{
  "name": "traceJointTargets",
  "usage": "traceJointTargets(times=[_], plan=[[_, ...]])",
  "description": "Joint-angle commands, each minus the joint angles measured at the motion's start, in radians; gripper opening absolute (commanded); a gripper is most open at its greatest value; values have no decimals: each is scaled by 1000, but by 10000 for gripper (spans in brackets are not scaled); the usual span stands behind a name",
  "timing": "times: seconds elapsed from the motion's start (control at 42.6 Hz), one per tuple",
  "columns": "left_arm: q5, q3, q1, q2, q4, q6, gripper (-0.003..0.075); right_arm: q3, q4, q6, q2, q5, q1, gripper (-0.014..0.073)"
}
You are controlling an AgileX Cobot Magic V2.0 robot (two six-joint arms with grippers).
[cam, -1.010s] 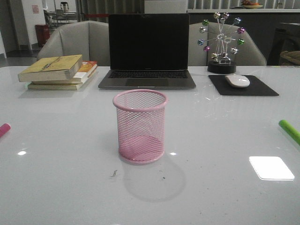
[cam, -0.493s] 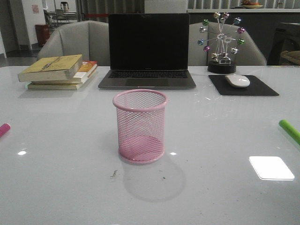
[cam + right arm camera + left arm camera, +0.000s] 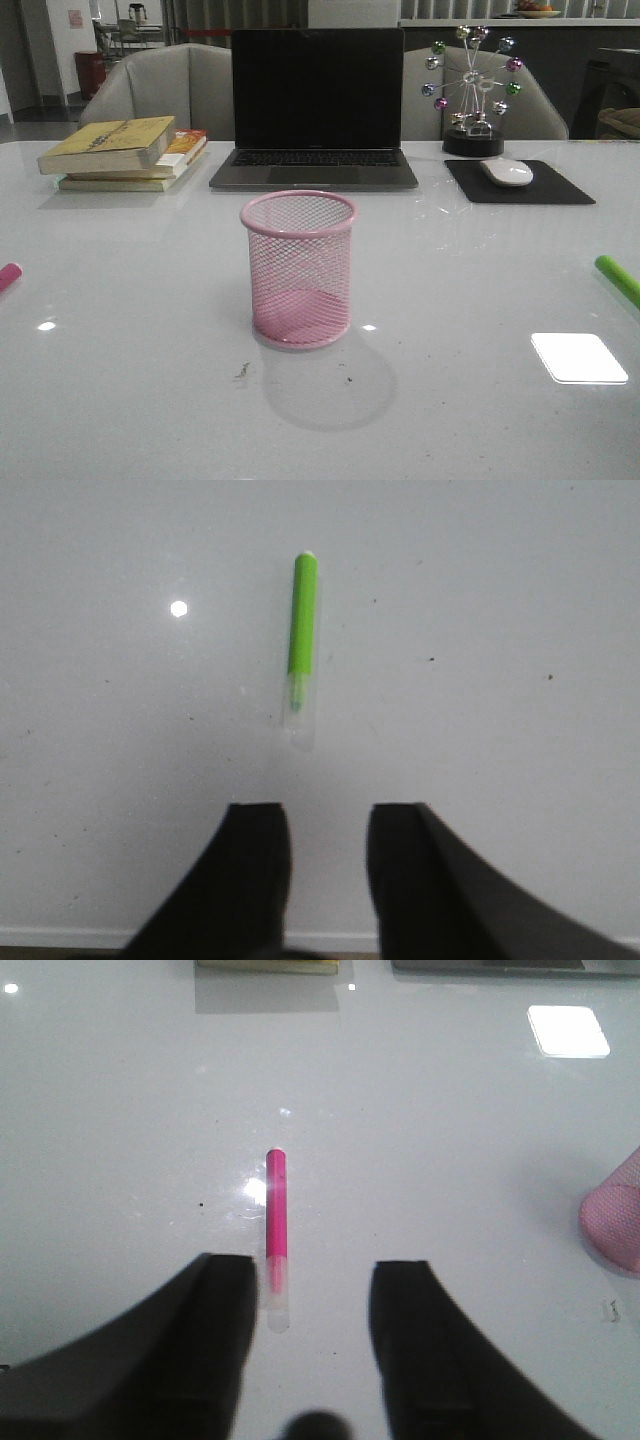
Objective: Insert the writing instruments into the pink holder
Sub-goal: 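Lower the right gripper onto the lime-green marker and grasp it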
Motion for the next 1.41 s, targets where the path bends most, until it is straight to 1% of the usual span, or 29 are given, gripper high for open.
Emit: traceJointTargets(times=[0.0, 0.094, 0.329, 0.47, 0.822, 1.01, 1.386], plan=[[-60, -27, -14, 17, -14, 7, 563, -31, -12, -8, 56, -59, -3, 533], [-63, -27, -65, 19, -14, 11, 559, -35, -12, -8, 122, -57, -3, 541], [-64, -27, -278, 19, -13, 45, 559, -137, 41, -8, 348, -8, -3, 541], [-64, -27, -340, 19, -13, 45, 559, -224, 41, -8, 496, -7, -2, 541], [-64, -27, -353, 19, -13, 45, 559, -450, 42, -10, 818, -6, -2, 541], [-64, -27, -353, 19, -13, 45, 559, -575, 42, -35, 965, -2, -2, 541], [-64, -27, -353, 19, -13, 45, 559, -745, 41, -42, 1125, 42, -2, 541]])
